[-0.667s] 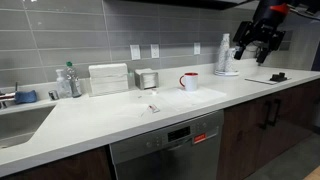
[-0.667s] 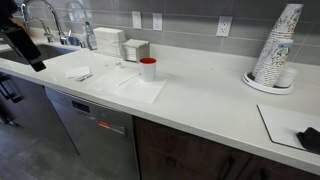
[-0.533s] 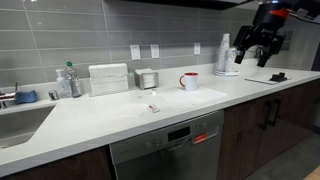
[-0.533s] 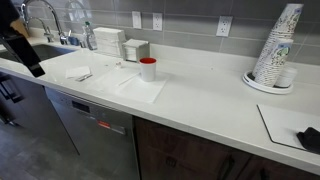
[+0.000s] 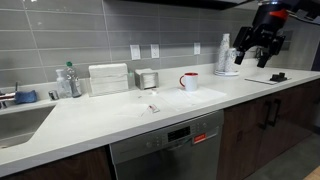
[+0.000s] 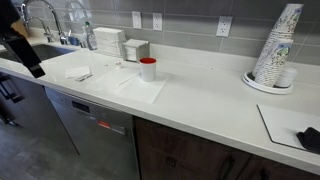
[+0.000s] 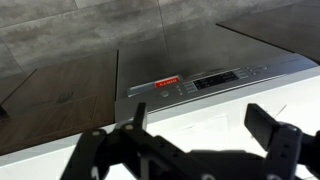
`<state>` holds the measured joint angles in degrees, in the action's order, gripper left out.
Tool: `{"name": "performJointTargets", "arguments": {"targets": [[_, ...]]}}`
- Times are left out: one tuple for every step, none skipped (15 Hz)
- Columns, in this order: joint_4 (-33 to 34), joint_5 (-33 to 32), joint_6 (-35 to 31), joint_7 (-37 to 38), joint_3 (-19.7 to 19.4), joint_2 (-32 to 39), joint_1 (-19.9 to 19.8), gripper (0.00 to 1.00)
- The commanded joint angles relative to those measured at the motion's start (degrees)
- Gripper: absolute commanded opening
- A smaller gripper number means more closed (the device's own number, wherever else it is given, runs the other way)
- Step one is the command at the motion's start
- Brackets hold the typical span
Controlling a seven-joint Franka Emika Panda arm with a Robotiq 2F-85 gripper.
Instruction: Put the straw in the mug
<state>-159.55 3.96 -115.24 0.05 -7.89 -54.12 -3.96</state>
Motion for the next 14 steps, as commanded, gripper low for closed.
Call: {"name": "performJointTargets", "arguments": {"targets": [[2.6, 1.0, -3.8, 3.1, 2.3, 5.6, -0.8, 1.0], [4.1, 0.1, -5.1, 5.4, 4.1, 8.4, -1.2, 1.0], [4.9, -0.6, -7.4, 7.8, 5.9, 10.4, -1.7, 1.0], [6.4, -1.1, -8.9, 9.9, 7.8, 13.5, -1.6, 1.0], [7.3, -2.3, -10.9, 12.2, 9.9, 16.1, -2.3, 1.0], [8.7, -3.4, -12.4, 14.2, 11.8, 19.6, -2.7, 1.0], [9.9, -4.7, -14.2, 15.7, 13.3, 22.5, -3.2, 1.0], [11.6, -6.4, -14.2, 17.4, 14.7, 25.4, -3.9, 1.0], [13.4, -9.0, -14.3, 18.7, 15.9, 28.5, -4.8, 1.0], [15.5, -10.9, -14.7, 19.8, 16.5, 31.7, -5.0, 1.0], [17.8, -13.4, -14.3, 21.3, 17.1, 34.7, -5.6, 1.0], [20.2, -14.7, -13.6, 21.9, 16.9, 37.5, -5.4, 1.0], [22.3, -16.0, -14.6, 22.3, 16.4, 40.2, -5.1, 1.0], [24.2, -16.7, -14.6, 23.0, 15.9, 42.4, -4.7, 1.0]]}}
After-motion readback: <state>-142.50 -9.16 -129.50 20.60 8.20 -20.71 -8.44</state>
